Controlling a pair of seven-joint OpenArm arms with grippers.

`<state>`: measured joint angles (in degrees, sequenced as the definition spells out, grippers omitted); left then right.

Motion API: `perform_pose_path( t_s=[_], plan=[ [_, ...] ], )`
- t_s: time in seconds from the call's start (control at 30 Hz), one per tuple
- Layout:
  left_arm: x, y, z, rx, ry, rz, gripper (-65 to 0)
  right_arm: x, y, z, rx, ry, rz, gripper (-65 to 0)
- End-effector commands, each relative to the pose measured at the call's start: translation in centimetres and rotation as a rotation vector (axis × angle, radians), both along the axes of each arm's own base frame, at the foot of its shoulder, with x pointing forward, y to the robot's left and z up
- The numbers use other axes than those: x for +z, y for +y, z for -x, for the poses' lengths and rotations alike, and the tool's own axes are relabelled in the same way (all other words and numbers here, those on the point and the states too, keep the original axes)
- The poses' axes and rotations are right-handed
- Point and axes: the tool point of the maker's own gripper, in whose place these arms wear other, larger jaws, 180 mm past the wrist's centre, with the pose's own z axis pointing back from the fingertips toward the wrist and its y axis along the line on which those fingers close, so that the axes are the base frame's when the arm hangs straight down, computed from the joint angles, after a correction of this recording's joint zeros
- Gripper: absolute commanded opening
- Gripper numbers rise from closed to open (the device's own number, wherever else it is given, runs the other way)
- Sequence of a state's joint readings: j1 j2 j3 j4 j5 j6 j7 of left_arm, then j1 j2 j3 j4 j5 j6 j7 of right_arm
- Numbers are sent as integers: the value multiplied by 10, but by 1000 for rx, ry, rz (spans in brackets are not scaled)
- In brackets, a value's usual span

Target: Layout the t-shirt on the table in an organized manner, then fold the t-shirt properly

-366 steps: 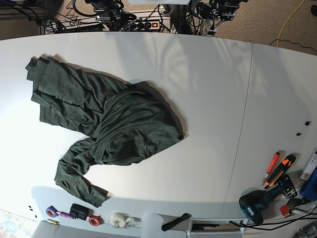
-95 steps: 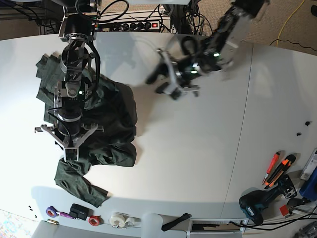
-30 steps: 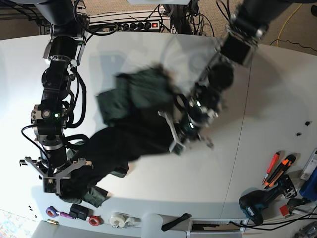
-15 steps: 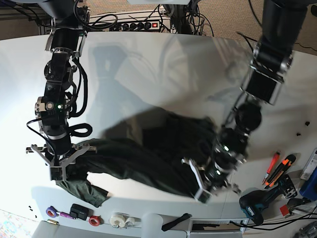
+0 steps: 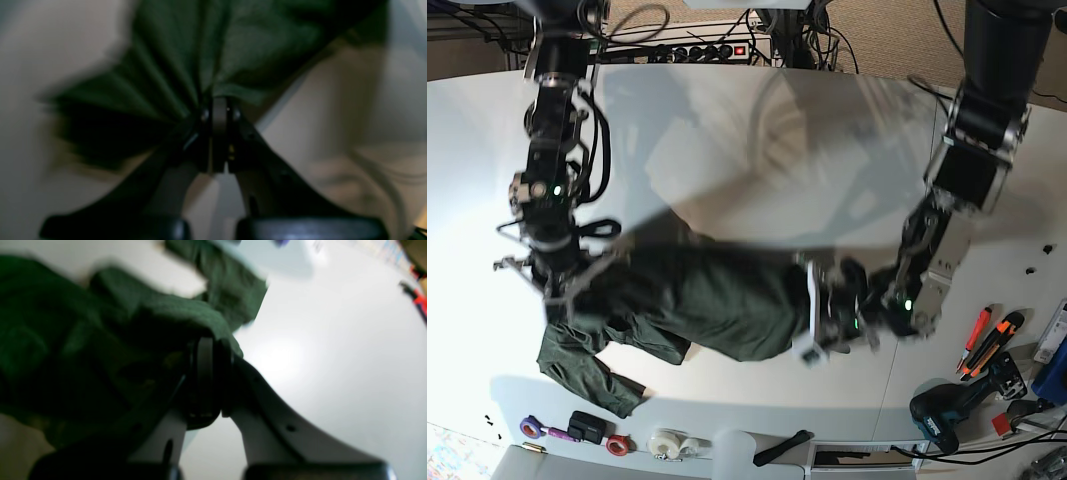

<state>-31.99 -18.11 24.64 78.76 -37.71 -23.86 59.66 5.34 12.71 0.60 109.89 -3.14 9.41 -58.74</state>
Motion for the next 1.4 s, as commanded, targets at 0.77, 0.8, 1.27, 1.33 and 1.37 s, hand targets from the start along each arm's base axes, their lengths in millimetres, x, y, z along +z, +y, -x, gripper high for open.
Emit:
perform_pose_path(
  t_s=[0.77, 0.8, 1.27, 1.33, 1.37],
  plan=[
    [-58, -1, 85, -32, 143, 121, -339, -20, -139, 99, -329, 77, -70, -367],
    [-56, 1, 82, -26, 129, 119, -339, -20, -141, 100, -336, 76, -70, -367],
    [65, -19, 17, 134, -198, 550, -341, -66, -93, 132, -128, 295, -228, -368],
    [62, -27, 18, 135, -193, 539, -341, -80, -93, 148, -129, 359, -221, -368],
    [61, -32, 19, 137, -188, 538, -341, -87, -94, 156, -128, 385, -220, -368]
  ],
)
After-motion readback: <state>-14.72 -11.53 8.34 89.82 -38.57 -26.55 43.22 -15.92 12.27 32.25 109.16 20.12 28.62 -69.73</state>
